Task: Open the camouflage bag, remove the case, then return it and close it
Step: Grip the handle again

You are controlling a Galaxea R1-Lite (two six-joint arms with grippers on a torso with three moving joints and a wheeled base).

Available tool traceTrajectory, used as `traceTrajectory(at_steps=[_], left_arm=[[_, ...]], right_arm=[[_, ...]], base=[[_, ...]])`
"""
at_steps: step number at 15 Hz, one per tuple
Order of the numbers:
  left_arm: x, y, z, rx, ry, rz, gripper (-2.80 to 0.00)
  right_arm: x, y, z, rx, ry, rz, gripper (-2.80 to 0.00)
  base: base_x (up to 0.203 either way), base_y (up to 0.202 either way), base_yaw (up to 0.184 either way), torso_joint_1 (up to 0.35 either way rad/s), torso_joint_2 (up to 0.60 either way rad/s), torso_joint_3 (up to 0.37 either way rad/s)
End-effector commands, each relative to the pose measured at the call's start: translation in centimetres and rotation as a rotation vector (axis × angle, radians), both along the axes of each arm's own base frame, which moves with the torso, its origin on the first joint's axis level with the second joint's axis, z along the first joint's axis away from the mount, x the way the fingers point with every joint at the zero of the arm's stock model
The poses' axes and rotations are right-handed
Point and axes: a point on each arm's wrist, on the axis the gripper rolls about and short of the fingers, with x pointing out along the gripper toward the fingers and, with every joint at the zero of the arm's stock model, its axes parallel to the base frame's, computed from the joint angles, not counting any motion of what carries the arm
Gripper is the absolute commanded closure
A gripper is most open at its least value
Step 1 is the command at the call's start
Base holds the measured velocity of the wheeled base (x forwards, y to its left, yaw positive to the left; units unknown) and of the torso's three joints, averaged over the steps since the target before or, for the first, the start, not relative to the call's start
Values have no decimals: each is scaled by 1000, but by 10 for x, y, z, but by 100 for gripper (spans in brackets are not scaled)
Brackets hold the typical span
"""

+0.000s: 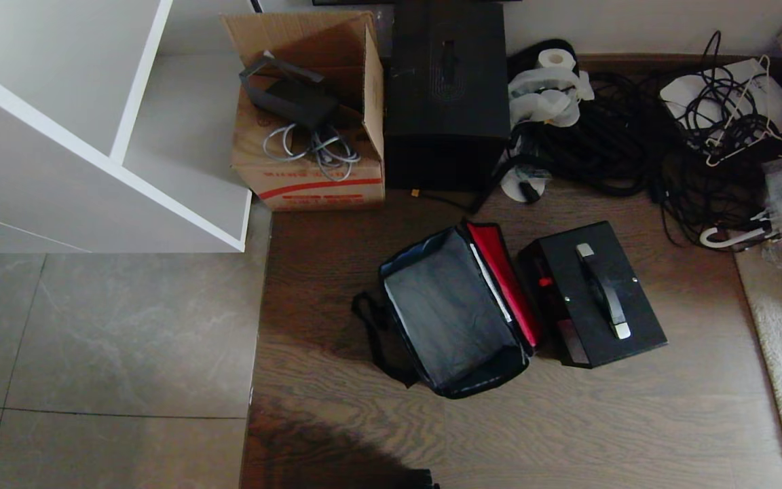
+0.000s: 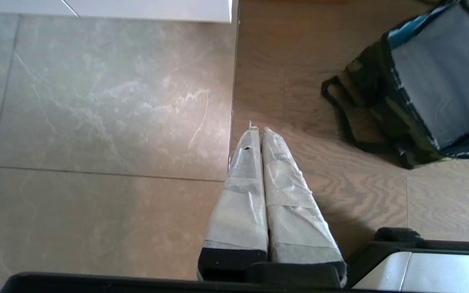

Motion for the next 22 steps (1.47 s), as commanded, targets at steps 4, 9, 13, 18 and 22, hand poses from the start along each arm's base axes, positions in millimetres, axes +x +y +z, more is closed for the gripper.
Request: traceTrajectory(at_steps=[4,9,13,18,22], left_arm=[[0,0,0,-2,1,0,0],[0,0,0,-2,1,0,0],[0,0,0,-2,1,0,0],[0,0,0,-2,1,0,0],[0,0,0,-2,1,0,0]], right_arm=[[0,0,0,0,2,1,0],[0,0,0,0,2,1,0],[0,0,0,0,2,1,0],[0,0,0,0,2,1,0],[0,0,0,0,2,1,0]], base=[[0,0,0,2,1,193],[0,0,0,2,4,200],[0,0,0,1,1,201],[0,0,0,3,4,201],[0,0,0,2,5,205]])
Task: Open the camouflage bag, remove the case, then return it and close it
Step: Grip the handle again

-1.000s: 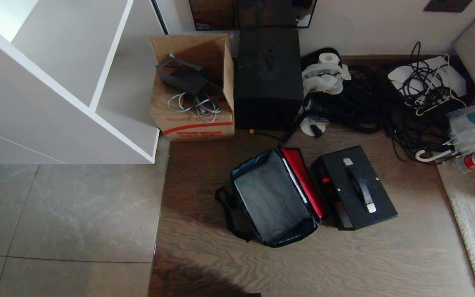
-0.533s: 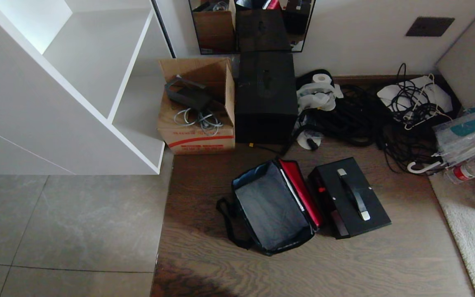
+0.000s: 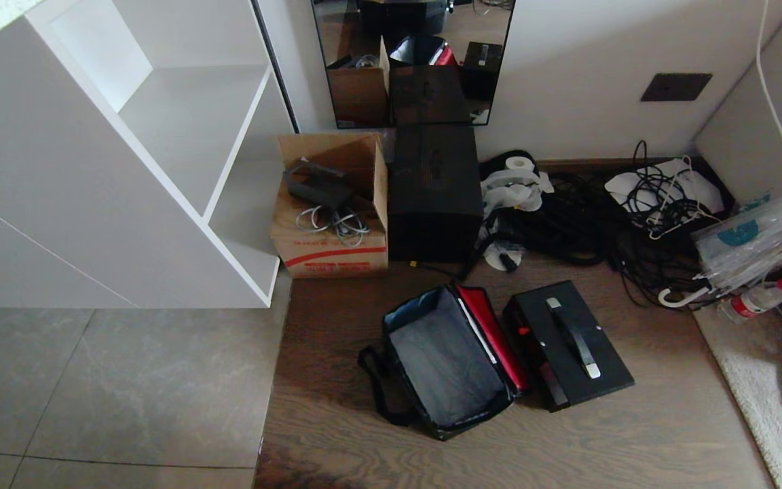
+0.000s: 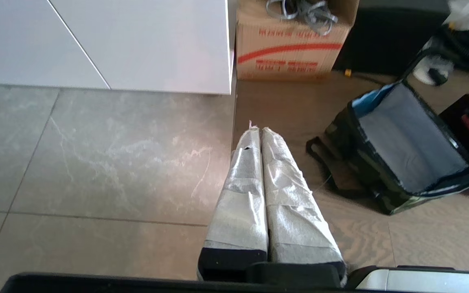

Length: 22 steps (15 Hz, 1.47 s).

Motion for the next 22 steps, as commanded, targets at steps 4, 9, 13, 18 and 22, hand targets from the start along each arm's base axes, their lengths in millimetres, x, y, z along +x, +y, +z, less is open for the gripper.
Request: traceTrajectory(at_steps=[4,9,13,18,22], left_arm=[[0,0,0,0,1,0,0],[0,0,0,-2,1,0,0],[0,0,0,-2,1,0,0],[0,0,0,6,1,-1,0],[0,0,0,6,-1,0,0]], right_arm=[[0,0,0,0,1,1,0],[0,0,0,0,1,1,0],[0,0,0,0,1,1,0],[0,0,0,0,1,1,0],[0,0,0,0,1,1,0]], base=[[0,0,0,2,1,202],[0,0,0,-2,2,205],[0,0,0,0,3,202],[0,0,0,3,-1,188],[0,0,0,1,1,29]])
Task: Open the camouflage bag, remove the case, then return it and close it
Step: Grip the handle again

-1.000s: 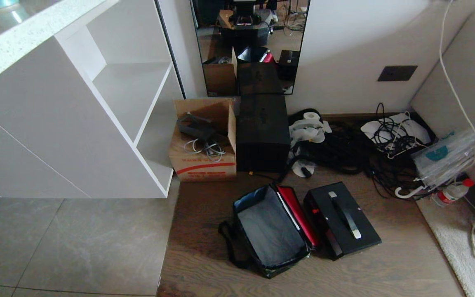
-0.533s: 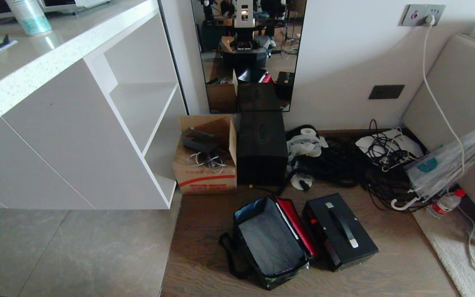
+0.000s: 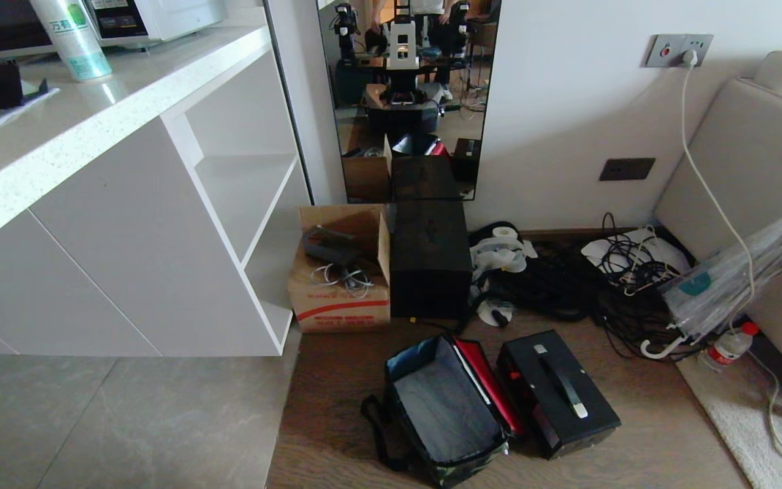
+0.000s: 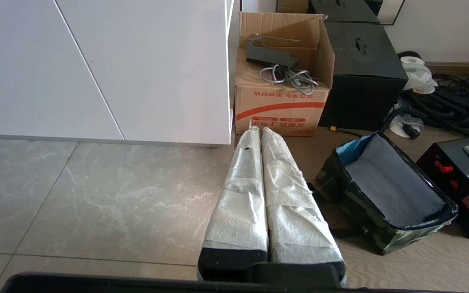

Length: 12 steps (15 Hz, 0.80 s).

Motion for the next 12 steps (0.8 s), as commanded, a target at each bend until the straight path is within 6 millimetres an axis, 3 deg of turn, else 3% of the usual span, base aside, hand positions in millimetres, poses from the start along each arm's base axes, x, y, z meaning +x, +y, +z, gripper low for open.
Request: traceTrajectory(at_steps=[1,12], left_arm=[[0,0,0,0,-1,0,0],[0,0,0,-3,1,0,0]], right_arm=[[0,0,0,0,1,1,0],[0,0,0,0,1,1,0]], base=[[0,0,0,0,0,0],[0,0,0,1,1,-18]])
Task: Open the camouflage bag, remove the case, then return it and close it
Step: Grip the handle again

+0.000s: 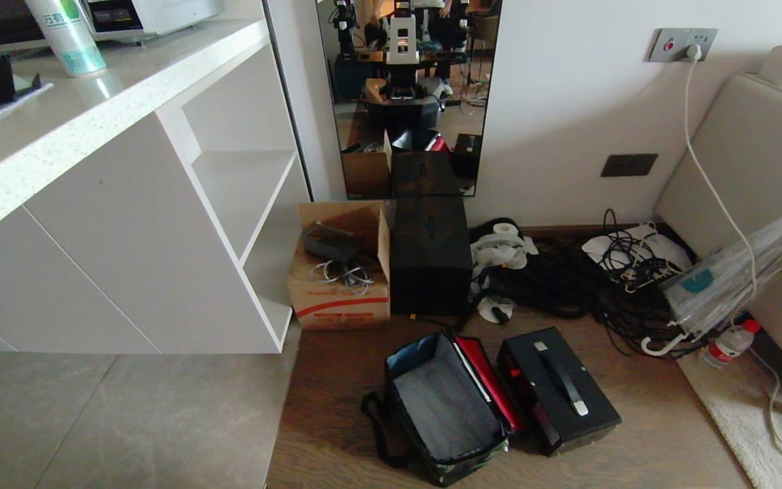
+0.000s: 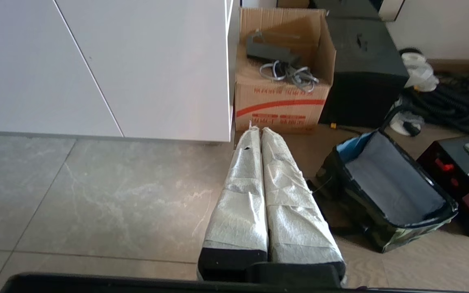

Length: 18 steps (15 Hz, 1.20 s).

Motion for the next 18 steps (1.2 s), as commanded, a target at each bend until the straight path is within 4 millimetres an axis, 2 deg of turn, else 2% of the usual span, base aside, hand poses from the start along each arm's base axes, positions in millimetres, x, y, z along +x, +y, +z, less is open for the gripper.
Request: traceTrajectory(at_steps=[1,18], left_arm=[[0,0,0,0,1,0,0],[0,0,0,-2,1,0,0]], right_arm=[[0,0,0,0,1,1,0],[0,0,0,0,1,1,0]], base=[[0,0,0,-2,7,-154],[0,0,0,2,3,-196]])
